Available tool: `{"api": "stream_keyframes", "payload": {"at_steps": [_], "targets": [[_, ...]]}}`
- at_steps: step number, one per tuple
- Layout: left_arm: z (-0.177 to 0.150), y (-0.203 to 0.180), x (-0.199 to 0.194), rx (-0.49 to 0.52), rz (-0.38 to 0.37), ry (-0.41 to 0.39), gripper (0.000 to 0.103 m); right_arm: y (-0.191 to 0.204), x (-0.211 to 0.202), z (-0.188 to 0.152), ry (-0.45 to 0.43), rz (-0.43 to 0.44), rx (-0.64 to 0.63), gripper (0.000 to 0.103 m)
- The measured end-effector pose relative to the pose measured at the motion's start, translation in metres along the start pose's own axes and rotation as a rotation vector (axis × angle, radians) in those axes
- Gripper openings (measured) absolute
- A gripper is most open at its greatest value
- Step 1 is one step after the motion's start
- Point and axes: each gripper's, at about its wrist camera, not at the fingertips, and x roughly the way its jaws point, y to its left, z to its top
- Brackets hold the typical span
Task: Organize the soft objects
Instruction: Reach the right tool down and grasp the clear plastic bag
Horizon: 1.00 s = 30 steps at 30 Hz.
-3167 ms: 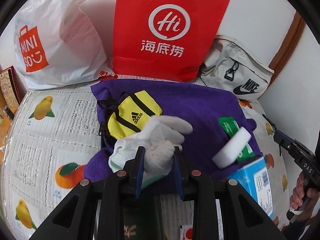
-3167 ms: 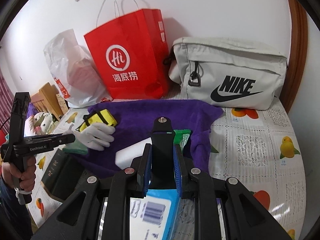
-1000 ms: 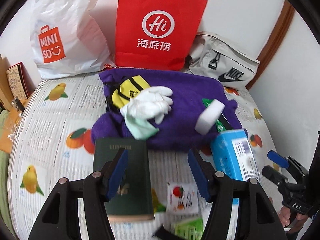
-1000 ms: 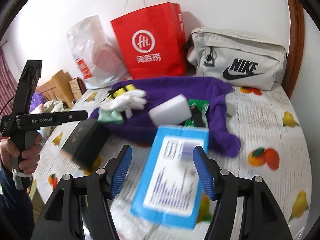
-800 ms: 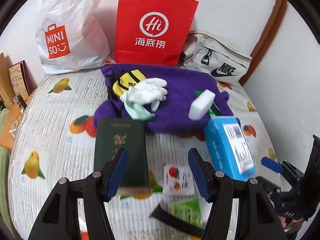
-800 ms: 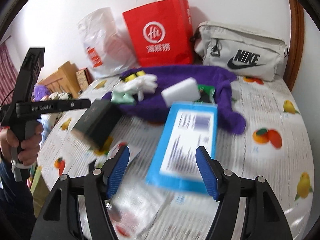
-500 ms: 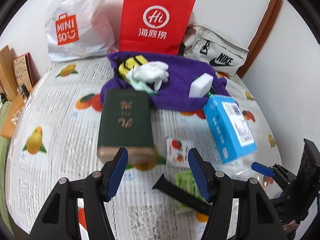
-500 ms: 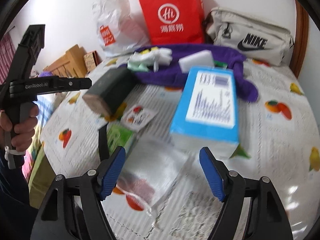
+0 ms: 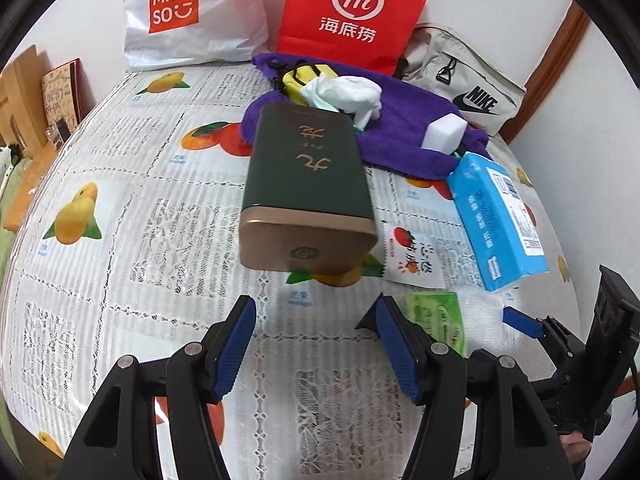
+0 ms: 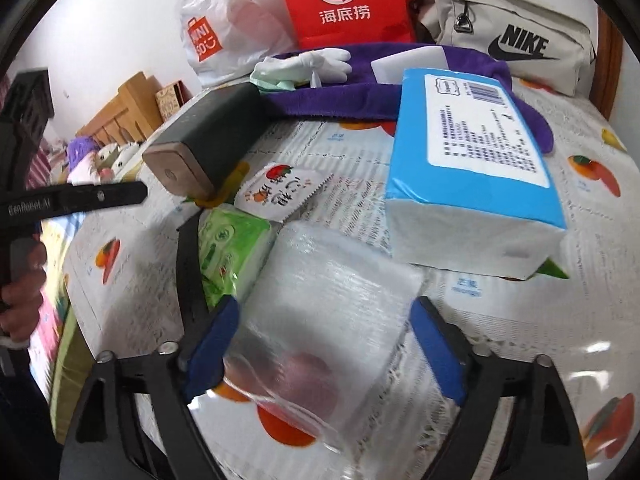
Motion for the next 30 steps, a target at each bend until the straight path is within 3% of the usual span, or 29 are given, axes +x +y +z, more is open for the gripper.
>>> {"api": "stream_keyframes", "payload": {"at_steps": [8, 12, 16, 19, 22, 24, 25, 30], "targets": [[-0.001, 0.006, 0.011, -0.010, -0.019, 0.019, 0.061, 0.013, 0.012, 0.003, -0.018, -0.086, -0.069, 0.094], [-0.002, 0.007, 0.014, -0.014, -0.023, 0.029, 0.061, 0.014, 0.011, 0.003, -0.023, -0.072, -0.077, 0.085], [-0.004, 0.008, 0.013, -0.016, -0.027, 0.027, 0.061, 0.016, 0.008, 0.002, -0.030, -0.067, -0.094, 0.071], [-0.005, 0.008, 0.012, -0.018, -0.030, 0.026, 0.061, 0.017, 0.006, 0.000, -0.029, -0.070, -0.109, 0.049], [-0.006, 0.006, 0.010, -0.014, -0.036, 0.024, 0.061, 0.014, 0.004, 0.000, -0.031, -0.057, -0.103, 0.040], [-0.007, 0.004, 0.011, -0.008, -0.044, 0.030, 0.061, 0.013, 0.004, 0.000, -0.031, -0.040, -0.099, 0.024], [-0.009, 0.001, 0.011, -0.003, -0.050, 0.035, 0.061, 0.013, 0.004, 0.000, -0.032, -0.032, -0.092, 0.012], [-0.017, -0.014, 0.011, 0.017, -0.103, 0.054, 0.061, 0.008, -0.008, -0.002, -0.057, -0.035, -0.069, 0.011]]}}
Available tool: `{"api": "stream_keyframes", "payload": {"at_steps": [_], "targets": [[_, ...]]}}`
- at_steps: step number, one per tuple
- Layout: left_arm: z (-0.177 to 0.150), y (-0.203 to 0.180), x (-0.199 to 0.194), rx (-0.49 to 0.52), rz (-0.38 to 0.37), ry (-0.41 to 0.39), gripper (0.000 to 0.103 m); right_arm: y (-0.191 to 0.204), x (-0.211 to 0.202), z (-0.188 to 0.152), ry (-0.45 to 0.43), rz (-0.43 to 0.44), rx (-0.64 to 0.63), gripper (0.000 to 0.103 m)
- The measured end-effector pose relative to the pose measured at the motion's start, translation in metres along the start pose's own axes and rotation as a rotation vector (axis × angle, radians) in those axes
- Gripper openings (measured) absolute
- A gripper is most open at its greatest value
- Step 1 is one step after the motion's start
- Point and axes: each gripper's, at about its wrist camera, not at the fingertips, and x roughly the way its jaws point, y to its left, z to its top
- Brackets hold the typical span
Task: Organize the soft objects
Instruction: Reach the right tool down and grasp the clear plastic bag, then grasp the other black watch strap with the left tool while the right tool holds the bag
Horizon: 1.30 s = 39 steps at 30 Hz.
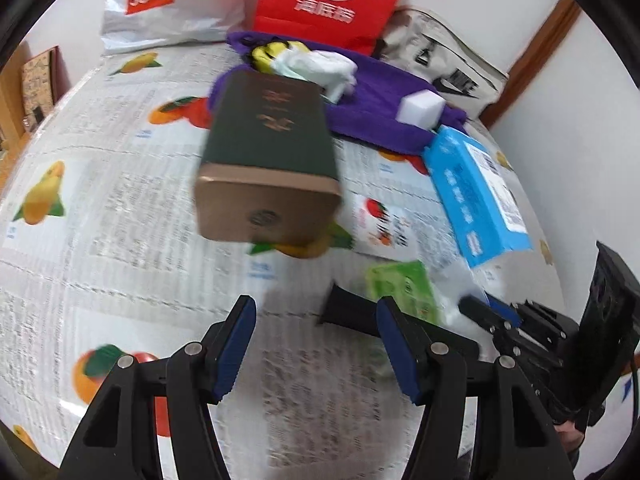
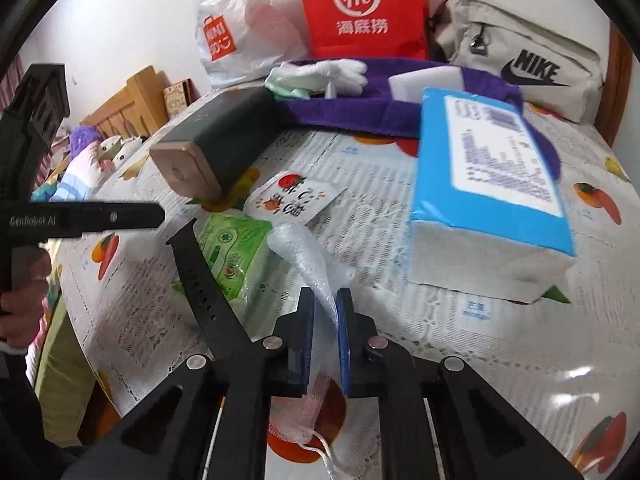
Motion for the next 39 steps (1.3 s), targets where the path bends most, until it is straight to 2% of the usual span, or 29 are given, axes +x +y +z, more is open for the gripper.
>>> {"api": "stream_keyframes", "payload": {"at_steps": [4, 9, 13, 17, 24, 30, 34, 36, 38, 39], "targets": [[-0.006, -0.012, 0.008, 0.019, -0.021, 0.028, 0.061, -0.010, -0.011, -0.002, -0.021, -0.019, 0.023, 0.011], [-0.009, -0.023, 0.023, -0.004, -0.072, 0.080, 0.061, -0.025, -0.021, -0.010, -0.018, -0.051, 0.055, 0.011], [-0.005, -0.024, 0.030, -0.042, -0.090, 0.076, 0.061, -0.035, -0.024, -0.017, -0.015, -0.054, 0.085, 0.011], [0.003, -0.034, 0.036, -0.030, -0.058, 0.070, 0.062, -0.040, -0.023, -0.021, -0.009, -0.048, 0.096, 0.011], [0.007, -0.060, 0.040, 0.068, 0.030, 0.039, 0.064, -0.045, -0.024, -0.022, -0.011, -0.046, 0.103, 0.011], [-0.001, -0.057, 0.029, 0.054, 0.052, 0.050, 0.064, -0.049, -0.029, -0.025, -0.020, -0.048, 0.118, 0.011], [-0.007, -0.063, 0.031, 0.063, 0.037, 0.062, 0.064, -0.048, -0.030, -0.027, -0.022, -0.043, 0.120, 0.011], [-0.006, -0.068, 0.036, 0.069, 0.031, 0.058, 0.063, -0.047, -0.030, -0.027, -0.020, -0.040, 0.113, 0.011], [-0.005, -0.068, 0.040, 0.057, 0.024, 0.048, 0.053, -0.046, -0.031, -0.027, -0.021, -0.039, 0.110, 0.011], [-0.004, -0.066, 0.041, 0.047, 0.005, 0.040, 0.043, -0.046, -0.031, -0.027, -0.020, -0.038, 0.111, 0.011]]}}
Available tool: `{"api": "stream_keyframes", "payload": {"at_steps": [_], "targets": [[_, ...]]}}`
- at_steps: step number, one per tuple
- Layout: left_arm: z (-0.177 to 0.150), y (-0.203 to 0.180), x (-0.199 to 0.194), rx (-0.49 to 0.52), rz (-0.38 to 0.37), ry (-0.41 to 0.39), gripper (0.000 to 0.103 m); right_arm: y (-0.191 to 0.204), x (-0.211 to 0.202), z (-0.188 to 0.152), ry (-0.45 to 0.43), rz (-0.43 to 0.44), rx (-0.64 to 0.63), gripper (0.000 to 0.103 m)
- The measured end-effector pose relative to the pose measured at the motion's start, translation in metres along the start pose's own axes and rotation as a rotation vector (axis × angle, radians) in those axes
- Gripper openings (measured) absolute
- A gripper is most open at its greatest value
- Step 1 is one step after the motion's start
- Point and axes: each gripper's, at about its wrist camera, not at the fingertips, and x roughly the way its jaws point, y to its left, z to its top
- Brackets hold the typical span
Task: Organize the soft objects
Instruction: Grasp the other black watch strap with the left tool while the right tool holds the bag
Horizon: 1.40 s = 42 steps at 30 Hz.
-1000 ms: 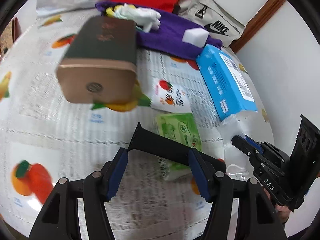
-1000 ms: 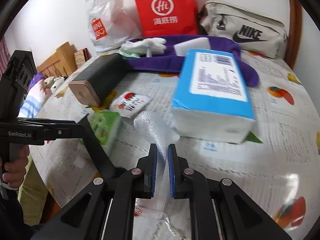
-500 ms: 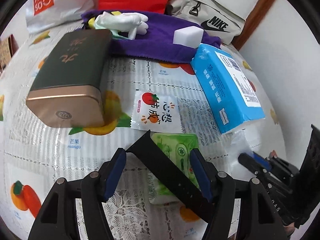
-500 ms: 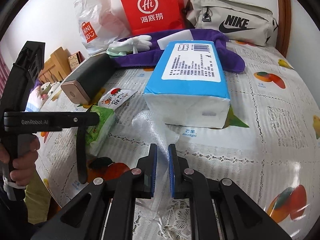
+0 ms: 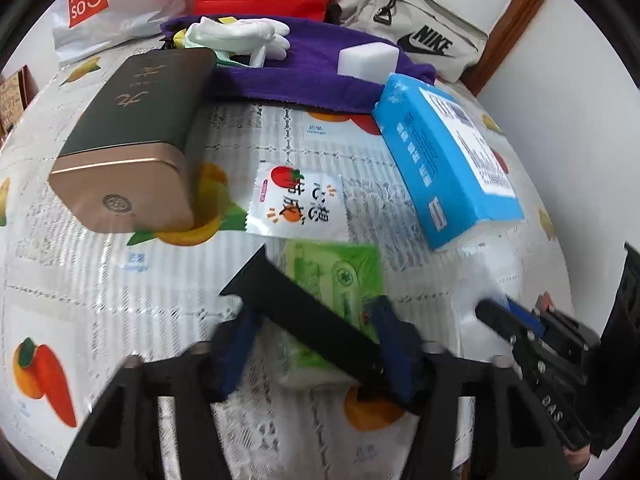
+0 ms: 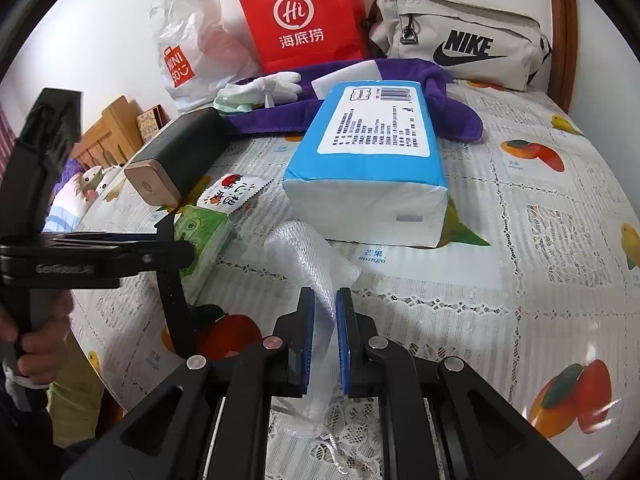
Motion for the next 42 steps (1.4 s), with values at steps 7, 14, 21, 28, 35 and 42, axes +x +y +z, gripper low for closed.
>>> {"api": "stream_keyframes", "payload": {"at_steps": [7, 14, 21, 28, 35, 42], "targets": [[0.004, 0.015, -0.019, -0.045, -0.079, -0.048, 0.022, -0.007, -0.003, -0.003, 0.004, -0.013, 0.017, 0.011], [0.001, 0.047, -0.040, -0.130, -0.102, -0.077, 0.021, -0.004, -0.005, -0.003, -0.001, -0.017, 0.012, 0.011], [-0.002, 0.083, -0.054, -0.226, -0.139, -0.097, 0.020, 0.003, -0.004, -0.003, 0.004, -0.019, -0.006, 0.011], [-0.005, 0.100, -0.055, -0.228, -0.099, -0.096, 0.010, 0.009, -0.001, -0.003, 0.014, -0.017, -0.021, 0.012], [-0.010, 0.082, -0.051, -0.181, -0.095, -0.058, 0.010, 0.012, 0.001, -0.003, 0.022, -0.024, -0.032, 0.012], [-0.011, 0.057, -0.034, -0.152, -0.037, -0.019, 0.028, 0.013, -0.001, -0.003, 0.017, -0.011, -0.035, 0.012]]}}
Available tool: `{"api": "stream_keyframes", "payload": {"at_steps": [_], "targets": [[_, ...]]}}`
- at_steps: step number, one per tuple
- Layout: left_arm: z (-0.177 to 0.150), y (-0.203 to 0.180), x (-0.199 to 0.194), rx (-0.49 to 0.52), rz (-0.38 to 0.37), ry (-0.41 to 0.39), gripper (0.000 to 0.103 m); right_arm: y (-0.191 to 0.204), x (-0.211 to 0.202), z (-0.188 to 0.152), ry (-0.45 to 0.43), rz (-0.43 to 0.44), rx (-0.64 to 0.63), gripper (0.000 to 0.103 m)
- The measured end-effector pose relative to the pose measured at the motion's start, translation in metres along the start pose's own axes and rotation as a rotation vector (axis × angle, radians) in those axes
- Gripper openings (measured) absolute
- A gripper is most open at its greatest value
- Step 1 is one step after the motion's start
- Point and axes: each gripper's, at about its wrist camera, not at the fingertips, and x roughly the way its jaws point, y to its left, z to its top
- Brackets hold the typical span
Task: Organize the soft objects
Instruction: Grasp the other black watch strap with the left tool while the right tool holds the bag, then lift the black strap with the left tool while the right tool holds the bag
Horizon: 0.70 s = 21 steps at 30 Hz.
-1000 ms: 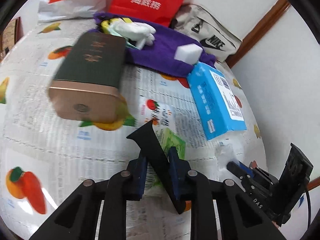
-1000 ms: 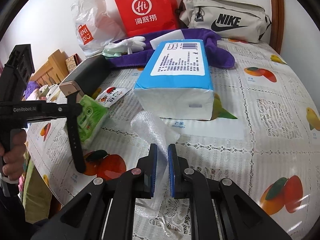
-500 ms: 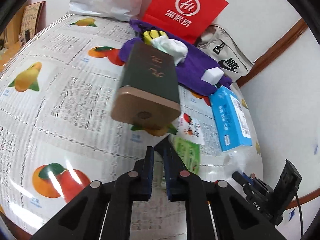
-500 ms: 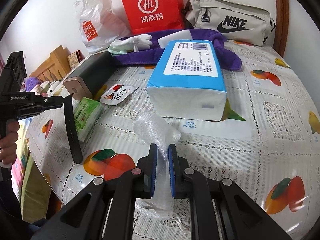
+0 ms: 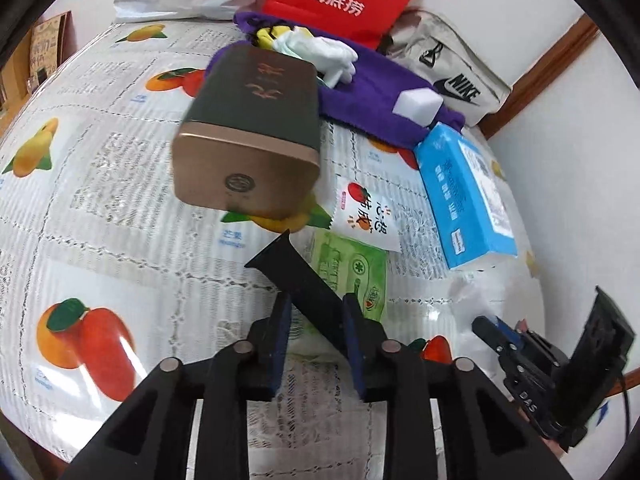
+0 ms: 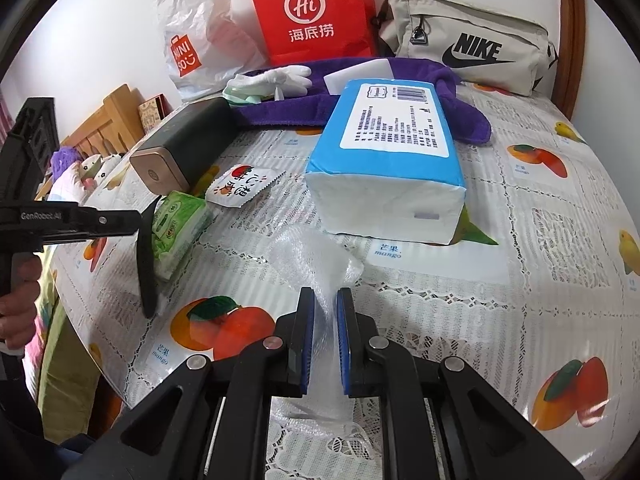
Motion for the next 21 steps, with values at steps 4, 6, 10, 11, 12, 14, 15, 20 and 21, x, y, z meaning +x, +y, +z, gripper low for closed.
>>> {"api": "stream_keyframes", "payload": {"at_steps": [4, 6, 10, 11, 12, 14, 15, 20, 21], "targets": [[0.003, -0.010, 0.012, 0.013, 0.024, 0.010, 0.033, 0.000, -0.001, -0.001, -0.002, 0.008, -0.002, 0.012], [0.004, -0.017, 0.017, 0.031, 0.037, 0.009, 0.033, -0.001, -0.002, -0.001, -0.004, 0.014, 0.001, 0.012], [0.006, -0.027, 0.018, 0.059, -0.007, -0.011, 0.024, -0.004, -0.004, -0.002, -0.008, 0.018, 0.007, 0.012], [0.006, -0.028, 0.016, 0.064, -0.008, -0.016, 0.024, -0.006, -0.005, -0.002, -0.009, 0.016, 0.011, 0.012], [0.006, -0.028, 0.014, 0.068, -0.011, -0.021, 0.024, -0.007, -0.005, -0.003, -0.010, 0.014, 0.015, 0.012], [0.006, -0.027, 0.009, 0.065, -0.023, -0.029, 0.023, -0.009, -0.006, -0.003, -0.011, 0.010, 0.019, 0.012], [0.005, -0.024, 0.005, 0.056, -0.035, -0.032, 0.022, -0.010, -0.007, -0.004, -0.013, 0.009, 0.022, 0.012], [0.006, -0.008, -0.008, 0.017, -0.058, -0.057, 0.016, -0.011, -0.008, -0.006, -0.016, 0.007, 0.023, 0.012], [0.006, -0.004, -0.011, 0.013, -0.055, -0.067, 0.013, -0.010, -0.008, -0.006, -0.016, 0.005, 0.023, 0.012]]}}
